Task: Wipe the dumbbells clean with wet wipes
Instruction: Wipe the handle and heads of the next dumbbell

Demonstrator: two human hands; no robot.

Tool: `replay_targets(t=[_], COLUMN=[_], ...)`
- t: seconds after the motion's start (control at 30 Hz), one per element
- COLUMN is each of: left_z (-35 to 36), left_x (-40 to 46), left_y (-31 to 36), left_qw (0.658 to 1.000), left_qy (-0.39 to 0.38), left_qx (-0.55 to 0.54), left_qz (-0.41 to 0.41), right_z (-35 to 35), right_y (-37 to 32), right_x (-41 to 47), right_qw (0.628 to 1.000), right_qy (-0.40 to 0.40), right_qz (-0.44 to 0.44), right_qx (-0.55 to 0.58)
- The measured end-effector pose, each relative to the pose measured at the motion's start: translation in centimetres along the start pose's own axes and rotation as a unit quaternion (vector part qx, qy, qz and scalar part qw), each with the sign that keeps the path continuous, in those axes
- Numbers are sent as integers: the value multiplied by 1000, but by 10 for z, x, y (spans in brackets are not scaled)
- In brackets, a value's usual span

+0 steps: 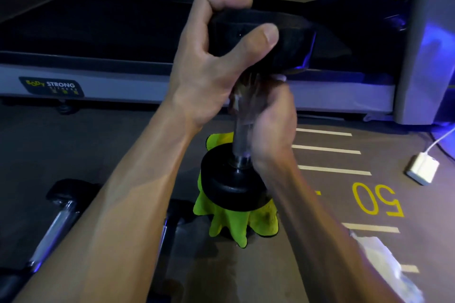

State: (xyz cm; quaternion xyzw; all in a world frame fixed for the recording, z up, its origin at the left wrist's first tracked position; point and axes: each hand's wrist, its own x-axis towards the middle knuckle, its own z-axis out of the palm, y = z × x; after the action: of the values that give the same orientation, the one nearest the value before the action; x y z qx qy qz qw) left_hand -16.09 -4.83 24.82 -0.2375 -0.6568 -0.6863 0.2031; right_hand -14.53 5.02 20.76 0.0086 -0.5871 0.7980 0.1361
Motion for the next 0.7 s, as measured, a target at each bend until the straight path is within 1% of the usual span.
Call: replay_targets(t=[0.03, 0.07, 0.1, 0.13, 0.17, 0.2, 0.23, 0.27, 0.3, 0.33, 0.37, 0.4, 0.47, 0.53, 0.57, 0.6, 0.63, 0.67, 0.7], left_z=[0, 0, 1, 1, 2, 3, 4, 6, 8, 10, 12, 12, 13, 14, 15, 16, 16, 17, 17], left_x=[-1, -1, -1, -1, -1, -1, 0, 0, -1, 0, 0, 0, 0, 0, 0, 0, 0, 0, -1], left_y=[0, 0, 0, 0, 0, 1, 1, 1, 2, 2, 2, 2, 2, 3, 4, 5, 6, 6, 6], left_qw=[1000, 1000, 1000, 1000, 1000, 1000, 1000, 1000, 1000, 1000, 1000, 1000, 1000, 1000, 1000, 1000, 1000, 1000, 1000], left_qy=[-2, -3, -3, -3, -3, -2, -2, -4, -6, -7, -7, -5, -4, -1, -1, 0, 1, 3, 5], left_qx=[-1, 0, 0, -2, -3, -1, 3, 7, 9, 10, 11, 12, 14, 16, 17, 18, 19, 20, 24], left_qz=[-1, -1, -2, -3, -3, -1, 2, 2, 1, 2, 2, 2, 1, -2, -5, -8, -10, -10, -11], right_z=[0, -1, -3, -5, -8, -8, -6, -2, -1, -3, -5, -9, -19, -25, -26, -30, -36, -43, -51], right_y=[-6, -8, -12, -7, -2, 3, 8, 14, 23, 31, 29, 28, 19, 15, 14, 15, 15, 13, 11], right_x=[5, 11, 12, 13, 9, 4, -2, -8, -10, -9, -6, -2, 3, 5, 5, 4, 3, 0, -3], right_qw=[992, 972, 955, 953, 961, 982, 996, 996, 986, 978, 978, 985, 995, 982, 973, 967, 965, 964, 959], right_qy=[-46, -93, -133, -131, -118, -80, -48, -30, -10, 4, 9, 2, -77, -180, -215, -237, -247, -249, -242], right_qz=[56, 100, 122, 128, 116, 72, -1, -84, -142, -166, -160, -133, -54, 9, 38, 67, 83, 75, 45], right_qx=[107, 190, 236, 242, 221, 155, 76, -9, -84, -129, -136, -112, -24, 57, 77, 70, 24, -55, -142])
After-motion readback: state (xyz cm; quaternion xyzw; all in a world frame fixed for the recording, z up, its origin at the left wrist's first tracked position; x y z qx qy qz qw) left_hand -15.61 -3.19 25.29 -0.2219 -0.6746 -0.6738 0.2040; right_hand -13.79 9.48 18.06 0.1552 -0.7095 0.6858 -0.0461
